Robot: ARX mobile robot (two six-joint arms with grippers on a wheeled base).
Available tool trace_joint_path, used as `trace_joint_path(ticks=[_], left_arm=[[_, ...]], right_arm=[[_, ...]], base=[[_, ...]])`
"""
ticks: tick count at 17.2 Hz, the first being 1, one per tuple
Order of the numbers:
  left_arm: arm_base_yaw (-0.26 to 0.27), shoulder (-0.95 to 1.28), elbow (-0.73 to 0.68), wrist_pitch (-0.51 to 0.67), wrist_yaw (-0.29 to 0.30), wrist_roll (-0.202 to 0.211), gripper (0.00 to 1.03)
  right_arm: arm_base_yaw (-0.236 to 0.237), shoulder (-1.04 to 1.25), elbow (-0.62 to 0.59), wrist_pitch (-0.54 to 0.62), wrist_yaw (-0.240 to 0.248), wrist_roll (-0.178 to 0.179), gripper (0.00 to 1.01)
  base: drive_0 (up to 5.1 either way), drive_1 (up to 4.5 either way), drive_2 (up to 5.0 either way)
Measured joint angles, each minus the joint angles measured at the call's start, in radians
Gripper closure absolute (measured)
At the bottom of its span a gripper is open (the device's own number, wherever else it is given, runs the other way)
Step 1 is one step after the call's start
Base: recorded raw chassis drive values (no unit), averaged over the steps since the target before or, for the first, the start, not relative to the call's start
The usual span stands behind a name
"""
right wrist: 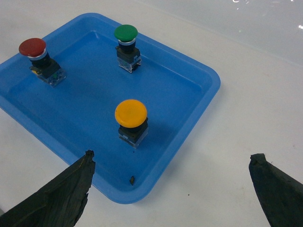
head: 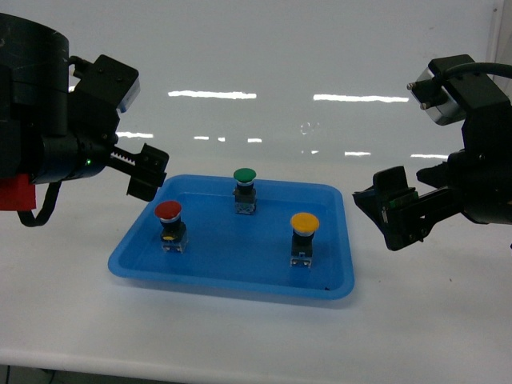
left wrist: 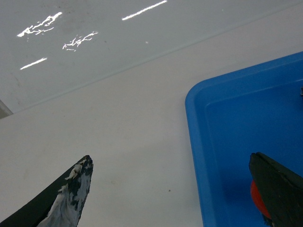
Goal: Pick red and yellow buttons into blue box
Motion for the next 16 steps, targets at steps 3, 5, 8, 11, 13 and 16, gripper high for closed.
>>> trace_joint_path(ticks=[3,5,8,11,13,16], left_arm=[[0.0,0.0,0.0,-0.002,0.0,0.0,0.05],[-0.001,0.0,0.0,-0.001,0.0,0.0,0.05],[0.0,0.0,0.0,-0.002,0.0,0.0,0.05],[0.0,0.0,0.0,-0.002,0.0,0.0,0.05],[0.0,0.0,0.0,-0.002,0.0,0.0,0.05],[0.0,0.0,0.0,-0.002,0.0,0.0,0.05]], right_arm=[[-0.001,0.004,0.008,-0.011,-0.002,-0.008,0.03],[-0.021,0.072,0.06,0.051,0.016,-0.075,0.03],[-0.032,0.148,0.144,0.012,0.012,-0.15,0.03],[-0.018,0.201,0.229,-0.023,-0.09,-0.128,0.03],[-0.005,0.249,0.267,-0.075,-0.122,-0.128,0.03],[0.008,0.343,0.32,-0.097,-0.164,-0.163,0.03]], base=[[0.0,0.0,0.0],[0.0,0.0,0.0],[0.0,0.0,0.0],[0.0,0.0,0.0],[0.0,0.0,0.0],[0.0,0.0,0.0]])
